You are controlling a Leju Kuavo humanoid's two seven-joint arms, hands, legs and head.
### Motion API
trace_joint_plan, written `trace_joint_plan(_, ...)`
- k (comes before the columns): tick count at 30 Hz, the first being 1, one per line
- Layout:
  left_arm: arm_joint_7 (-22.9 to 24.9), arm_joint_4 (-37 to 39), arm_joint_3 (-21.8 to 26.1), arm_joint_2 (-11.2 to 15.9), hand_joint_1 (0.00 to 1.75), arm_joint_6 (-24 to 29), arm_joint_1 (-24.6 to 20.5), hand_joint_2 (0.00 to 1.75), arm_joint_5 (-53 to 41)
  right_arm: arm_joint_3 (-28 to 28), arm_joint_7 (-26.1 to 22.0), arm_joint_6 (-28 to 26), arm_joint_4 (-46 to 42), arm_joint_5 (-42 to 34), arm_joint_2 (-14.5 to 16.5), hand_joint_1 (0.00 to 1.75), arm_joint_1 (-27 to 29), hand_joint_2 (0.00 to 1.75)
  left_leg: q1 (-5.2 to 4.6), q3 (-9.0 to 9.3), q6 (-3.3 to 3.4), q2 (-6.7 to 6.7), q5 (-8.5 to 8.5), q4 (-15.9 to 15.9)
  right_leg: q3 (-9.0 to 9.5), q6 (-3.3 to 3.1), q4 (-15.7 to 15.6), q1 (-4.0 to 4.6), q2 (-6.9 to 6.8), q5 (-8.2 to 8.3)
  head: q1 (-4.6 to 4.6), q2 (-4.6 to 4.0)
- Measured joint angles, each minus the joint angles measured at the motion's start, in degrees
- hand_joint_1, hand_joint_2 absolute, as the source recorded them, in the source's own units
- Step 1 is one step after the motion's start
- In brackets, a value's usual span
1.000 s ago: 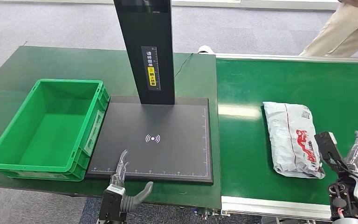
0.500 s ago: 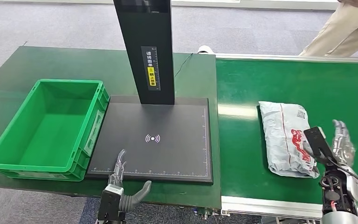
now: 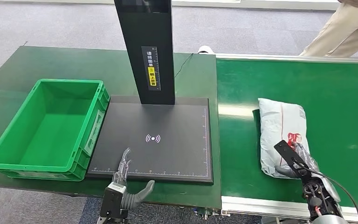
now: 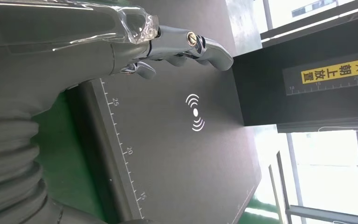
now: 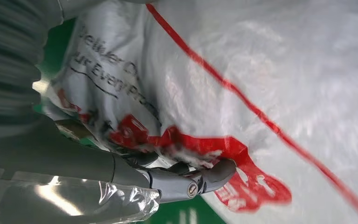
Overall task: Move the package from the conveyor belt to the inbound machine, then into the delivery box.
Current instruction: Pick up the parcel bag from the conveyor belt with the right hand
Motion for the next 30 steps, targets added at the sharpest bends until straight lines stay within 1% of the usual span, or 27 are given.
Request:
trace_joint_plan(2,0.11,0.49,-0.03,0.0,0.0,-0.15,-0.51,1.75,0.24,1.21,4.95,2.34,1.05,1.89,-0.36,0.0,-0.8,1.75,0.01,0.13,0.01,0.0,-0.01,0.0,0.07,0.01,-0.01,0.0,0.0,-0.02,0.0,0.0)
trace_joint_plan(5,0.27,1.4,-0.09,-0.01,0.0,-0.04,-1.38,1.75,0.67,2.73,10.05,5.02,2.19,4.04,-0.73,0.0,-2.07,1.75,0.01,0.4,0.08,-0.03,-0.08,0.0,0.31,0.07,-0.03,0.0,-0.05,-0.11,0.01,0.0)
trace_joint_plan(6,0.28,1.68,-0.11,-0.01,0.0,0.08,-1.63,1.75,0.8,3.13,10.98,5.33,2.44,4.47,-0.77,0.1,-2.33,1.75,0.01,0.48,0.12,-0.05,-0.1,0.0,0.41,0.09,-0.03,0.0,-0.08,-0.14,0.01,0.0)
trace_joint_plan(9,0.29,2.41,-0.19,-0.01,0.0,0.34,-2.1,1.75,1.14,4.03,12.33,5.45,2.99,5.19,-0.76,1.4,-2.71,1.75,0.0,0.62,0.18,-0.14,-0.1,0.02,0.62,0.13,-0.05,-0.03,-0.18,-0.16,0.02,0.0)
trace_joint_plan(10,0.29,2.58,-0.21,-0.01,0.0,0.4,-2.13,1.75,1.18,4.21,12.47,5.39,3.09,5.32,-0.74,1.74,-2.73,1.75,0.0,0.66,0.19,-0.16,-0.09,0.03,0.67,0.13,-0.05,-0.04,-0.2,-0.15,0.02,0.0)
trace_joint_plan(25,0.29,3.11,-0.43,0.14,0.0,0.95,-1.99,1.75,1.55,4.65,9.69,-1.61,3.19,6.7,-0.61,1.75,-3.08,1.75,-0.02,0.62,0.21,-0.22,-0.08,0.1,0.79,0.17,-0.05,-0.02,-0.23,-0.13,0.01,0.0)
trace_joint_plan(27,0.29,3.1,-0.49,0.15,0.0,1.02,-1.92,1.75,1.58,4.65,8.98,-4.17,3.19,6.69,-0.46,1.75,-3.08,1.75,-0.02,0.56,0.21,-0.22,-0.08,0.1,0.76,0.17,-0.04,-0.02,-0.23,-0.13,0.02,0.0)
trace_joint_plan(30,0.29,3.06,-0.52,0.15,0.0,1.2,-1.58,1.75,1.61,4.2,6.73,-11.05,3.24,5.95,-0.01,1.75,-3.08,1.75,-0.04,0.42,0.23,-0.21,-0.06,0.1,0.66,0.17,-0.03,-0.04,-0.22,-0.11,0.02,0.0)
